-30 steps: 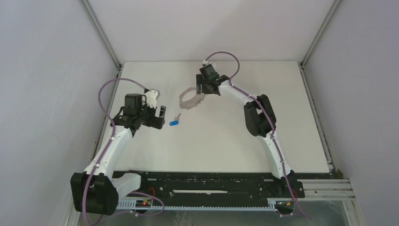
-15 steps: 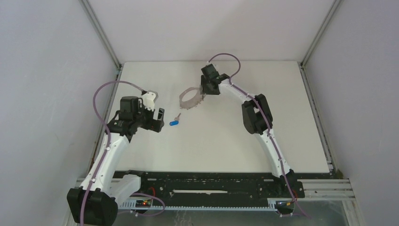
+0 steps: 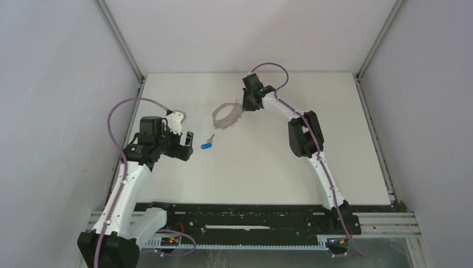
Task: Put the keys on the keyring
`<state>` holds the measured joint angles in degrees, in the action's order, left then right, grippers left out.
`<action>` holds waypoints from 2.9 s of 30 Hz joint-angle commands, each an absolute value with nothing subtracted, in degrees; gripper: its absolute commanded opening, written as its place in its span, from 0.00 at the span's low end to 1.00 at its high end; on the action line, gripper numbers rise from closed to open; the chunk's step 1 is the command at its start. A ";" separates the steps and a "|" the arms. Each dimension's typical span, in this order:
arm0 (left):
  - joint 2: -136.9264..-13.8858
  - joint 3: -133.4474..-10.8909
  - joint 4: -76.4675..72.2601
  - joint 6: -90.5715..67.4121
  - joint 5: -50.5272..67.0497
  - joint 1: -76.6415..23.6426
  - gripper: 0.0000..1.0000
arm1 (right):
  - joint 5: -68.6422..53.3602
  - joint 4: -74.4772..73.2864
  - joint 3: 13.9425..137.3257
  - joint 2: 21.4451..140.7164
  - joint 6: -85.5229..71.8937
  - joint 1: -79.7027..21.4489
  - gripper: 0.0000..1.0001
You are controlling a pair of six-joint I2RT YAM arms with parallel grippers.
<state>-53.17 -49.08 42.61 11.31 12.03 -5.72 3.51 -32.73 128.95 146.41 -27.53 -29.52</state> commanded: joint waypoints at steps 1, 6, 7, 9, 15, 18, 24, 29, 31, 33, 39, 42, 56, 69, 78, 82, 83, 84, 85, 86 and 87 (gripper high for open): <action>-51.25 -53.10 44.55 12.91 11.52 -5.81 1.00 | 0.64 -32.06 131.42 147.39 -29.27 -28.68 0.16; -51.23 -52.61 45.59 13.07 10.55 -5.87 1.00 | 0.62 -32.05 126.99 144.49 -28.07 -28.61 0.00; -51.24 -52.30 45.70 13.17 10.14 -5.81 1.00 | 0.62 -30.76 123.74 142.83 -27.96 -28.57 0.00; -51.45 -51.82 45.83 13.48 9.31 -5.81 1.00 | 0.62 -26.09 114.90 137.58 -28.48 -28.49 0.00; -51.69 -51.67 47.31 13.87 9.25 -6.59 1.00 | 0.58 -11.00 83.98 120.45 -32.39 -28.65 0.00; -51.30 -51.81 47.66 14.06 8.97 -8.10 1.00 | 0.62 -9.11 74.44 114.78 -34.66 -29.53 0.00; -50.75 -52.97 49.02 14.69 8.07 -12.77 1.00 | 5.96 -4.47 54.82 103.40 -40.80 -34.90 0.00; -52.16 -54.18 49.97 15.11 5.63 -16.19 1.00 | 11.73 -1.74 42.33 94.84 -45.83 -40.30 0.00; -52.76 -54.67 50.33 15.02 5.38 -17.03 1.00 | 12.89 -2.71 40.23 92.41 -46.16 -42.29 0.00; -53.11 -55.07 50.53 14.95 5.21 -17.88 1.00 | 13.51 -3.59 38.38 90.26 -46.63 -43.90 0.00; -53.41 -55.38 52.09 15.48 6.11 -18.65 1.00 | 9.04 -4.94 37.33 83.07 -43.63 -44.31 0.15; -53.82 -55.75 52.89 16.09 6.17 -18.63 1.00 | 4.18 -3.41 37.35 77.76 -39.53 -42.24 0.41; -57.99 -57.33 52.30 16.42 4.50 -18.68 1.00 | -11.85 -4.58 63.99 94.78 -17.24 -32.18 0.54; -57.06 -56.68 51.86 19.24 5.16 -18.63 1.00 | 14.87 -18.38 51.86 85.19 -31.12 -39.62 0.59; -55.24 -55.73 51.92 19.73 5.29 -18.82 1.00 | 13.53 -19.65 42.72 76.64 -41.10 -37.26 0.56; -54.47 -55.68 52.10 19.94 4.89 -18.96 1.00 | 9.86 -16.59 42.63 78.42 -43.50 -35.35 0.54; -54.35 -55.68 52.12 20.05 4.79 -18.98 1.00 | 9.51 -15.79 42.63 78.99 -43.97 -34.92 0.53; -54.18 -55.67 52.20 20.12 4.75 -18.98 1.00 | 9.31 -15.09 42.63 79.49 -44.45 -34.59 0.53; -54.02 -55.71 52.26 20.13 4.68 -18.98 1.00 | 9.38 -14.58 42.63 80.26 -45.03 -34.24 0.52; -53.93 -55.64 52.29 20.20 4.64 -19.05 1.00 | 9.24 -13.99 42.63 80.80 -45.49 -33.92 0.52; -53.88 -55.65 52.33 20.21 4.66 -19.07 1.00 | 9.09 -13.39 42.63 81.38 -45.79 -33.72 0.52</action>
<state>-55.29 -53.91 52.90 18.65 4.67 -18.63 10.02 -17.67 42.46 79.53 -41.85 -34.76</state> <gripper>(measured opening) 0.996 0.525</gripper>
